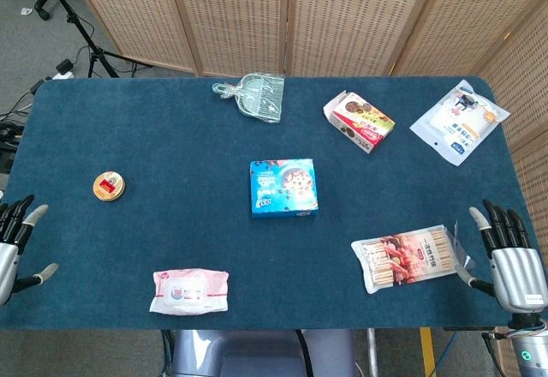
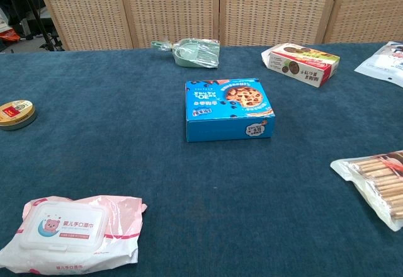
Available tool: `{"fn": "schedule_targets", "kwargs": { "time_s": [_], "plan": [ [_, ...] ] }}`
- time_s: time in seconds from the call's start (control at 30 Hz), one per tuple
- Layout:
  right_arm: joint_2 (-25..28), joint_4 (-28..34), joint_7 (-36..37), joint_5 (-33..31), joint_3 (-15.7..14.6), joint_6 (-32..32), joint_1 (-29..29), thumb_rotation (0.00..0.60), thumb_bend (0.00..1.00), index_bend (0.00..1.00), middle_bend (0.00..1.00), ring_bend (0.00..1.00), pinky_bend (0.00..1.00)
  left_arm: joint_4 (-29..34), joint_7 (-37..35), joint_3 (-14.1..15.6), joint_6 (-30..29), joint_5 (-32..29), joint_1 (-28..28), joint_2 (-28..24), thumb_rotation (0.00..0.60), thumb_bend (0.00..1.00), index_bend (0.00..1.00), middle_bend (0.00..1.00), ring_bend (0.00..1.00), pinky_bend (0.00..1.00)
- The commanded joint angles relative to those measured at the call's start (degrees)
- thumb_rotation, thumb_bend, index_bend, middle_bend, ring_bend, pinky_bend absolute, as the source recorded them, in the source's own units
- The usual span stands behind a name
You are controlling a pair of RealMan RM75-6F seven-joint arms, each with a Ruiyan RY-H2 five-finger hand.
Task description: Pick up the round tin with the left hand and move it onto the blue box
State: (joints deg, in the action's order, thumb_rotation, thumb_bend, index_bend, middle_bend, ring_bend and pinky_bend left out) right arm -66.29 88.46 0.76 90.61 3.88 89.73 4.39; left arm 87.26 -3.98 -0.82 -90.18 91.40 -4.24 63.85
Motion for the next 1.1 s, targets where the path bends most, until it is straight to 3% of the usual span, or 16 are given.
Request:
{"fn": "schedule_targets", "kwargs": {
  "time_s": [0.03, 0.2, 0.3, 0.43, 0.53, 0.7, 0.87, 1.1],
  "plan": [
    [-0.07, -0.02, -0.84, -0.28, 0.11, -0.03, 0.13, 0.6, 0.0, 0.0, 0.0, 0.0, 0.0, 0.16, -0.49, -0.09, 0.0, -0.18, 0.08, -0.22, 0.6, 0.0, 0.0, 0.0, 0.0, 0.0],
    [-0.36, -0.16, -0.23, -0.51, 0.42, 0.04, 0.23, 0.6, 0.0, 0.0, 0.0, 0.0, 0.0, -0.15, -1.08, 0.18, 1.31, -0.34, -0.31, -0.52, 0.6, 0.0, 0.0, 0.0, 0.0, 0.0],
    [-0.55, -0.04, -0.41, -1.02, 0.85, 0.11, 0.29, 0.6, 0.0, 0.0, 0.0, 0.0, 0.0, -0.27, -3.68, -0.14, 5.3, 0.13, -3.11, -1.98, 0.6, 0.0, 0.0, 0.0, 0.0, 0.0],
    [-0.84, -0.48, -0.35, -2.07, 1.03, -1.07, 0.61, 0.6, 0.0, 0.0, 0.0, 0.0, 0.0, -0.76, -8.92, -1.5, 17.13, -1.37, -10.47, -5.11, 0.6, 0.0, 0.0, 0.0, 0.0, 0.0],
    [-0.7, -0.51, -0.16, -2.69, 1.42, -1.17, 0.65, 0.6, 0.0, 0.0, 0.0, 0.0, 0.0, -2.55, -7.85, -2.8, 26.95, -4.85, -15.9, -5.62, 0.6, 0.0, 0.0, 0.0, 0.0, 0.0],
    [-0.4, -0.66, 0.21, -3.45, 1.4, -2.14, 0.77, 0.6, 0.0, 0.0, 0.0, 0.0, 0.0, -6.41, -7.93, -3.85, 37.5, -9.17, -21.51, -3.45, 0.6, 0.0, 0.0, 0.0, 0.0, 0.0],
    [-0.67, -1.18, -0.25, -4.51, 1.5, -3.69, 1.26, 0.6, 0.0, 0.0, 0.0, 0.0, 0.0, -15.53, -7.81, -5.83, 45.95, -16.23, -25.83, 1.83, 0.6, 0.0, 0.0, 0.0, 0.0, 0.0],
    [-1.14, -1.6, -1.4, -5.94, 1.9, -4.66, 1.55, 0.6, 0.0, 0.0, 0.0, 0.0, 0.0, -26.37, -12.51, -6.24, 53.46, -18.06, -29.86, 8.8, 0.6, 0.0, 0.0, 0.0, 0.0, 0.0]
  ]
}}
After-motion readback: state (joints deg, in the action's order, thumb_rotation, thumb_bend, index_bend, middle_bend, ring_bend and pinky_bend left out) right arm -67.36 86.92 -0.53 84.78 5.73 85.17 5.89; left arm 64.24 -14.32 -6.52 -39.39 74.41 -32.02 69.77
